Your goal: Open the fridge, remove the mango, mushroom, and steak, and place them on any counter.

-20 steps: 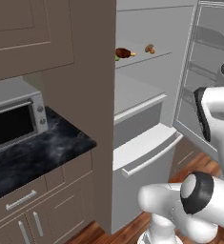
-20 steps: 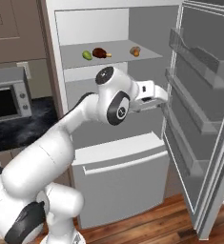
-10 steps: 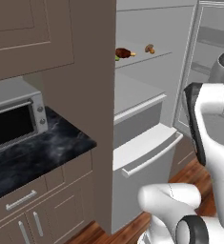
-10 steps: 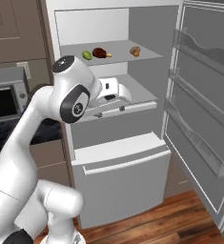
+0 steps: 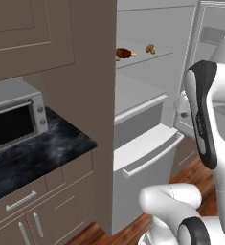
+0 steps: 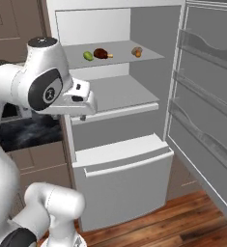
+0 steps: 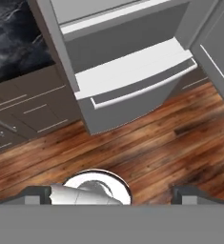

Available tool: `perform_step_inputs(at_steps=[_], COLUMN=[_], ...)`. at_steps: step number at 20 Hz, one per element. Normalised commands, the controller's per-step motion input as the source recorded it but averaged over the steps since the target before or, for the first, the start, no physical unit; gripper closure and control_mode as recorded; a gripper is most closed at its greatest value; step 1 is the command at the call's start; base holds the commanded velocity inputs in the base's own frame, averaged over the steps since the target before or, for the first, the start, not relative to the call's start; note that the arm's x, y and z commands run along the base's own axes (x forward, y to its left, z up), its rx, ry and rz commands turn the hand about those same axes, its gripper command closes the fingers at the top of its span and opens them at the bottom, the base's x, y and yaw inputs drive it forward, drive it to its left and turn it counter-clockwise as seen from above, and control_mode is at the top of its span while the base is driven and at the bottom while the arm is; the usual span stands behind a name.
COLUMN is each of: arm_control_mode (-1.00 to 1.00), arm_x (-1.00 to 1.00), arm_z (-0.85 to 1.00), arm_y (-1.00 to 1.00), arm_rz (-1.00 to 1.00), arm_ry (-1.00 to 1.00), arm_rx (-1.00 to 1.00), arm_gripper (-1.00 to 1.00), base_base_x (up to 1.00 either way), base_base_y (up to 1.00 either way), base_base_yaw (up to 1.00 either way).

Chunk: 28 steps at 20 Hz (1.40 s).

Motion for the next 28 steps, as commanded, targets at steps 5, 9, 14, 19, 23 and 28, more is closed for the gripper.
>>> perform_step_inputs(at_steps=[5,9,14,19,23,28], arm_control_mode=[-1.00,-1.00,1.00,1.00,1.00,1.00], arm_x=[-0.96,-0.37,0.00,0.00,0.00,0.00], arm_z=[-0.28,-0.19,0.00,0.00,0.00,0.00], arm_y=[0.92,0.34,0.00,0.00,0.00,0.00], arm_rz=[0.00,0.00,0.00,0.00,0.00,0.00], arm_ry=[-0.03,-0.02,0.00,0.00,0.00,0.00], arm_rx=[0.06,0.00,0.00,0.00,0.00,0.00], arm_gripper=[-1.00,-1.00,-1.00,-1.00,-1.00,-1.00], base_base_x=[0.00,0.00,0.28,0.21,0.19,0.61], base_base_y=[0.00,0.00,-0.63,-0.96,-0.94,-0.61], base_base_yaw=[0.00,0.00,0.18,0.59,0.60,0.29])
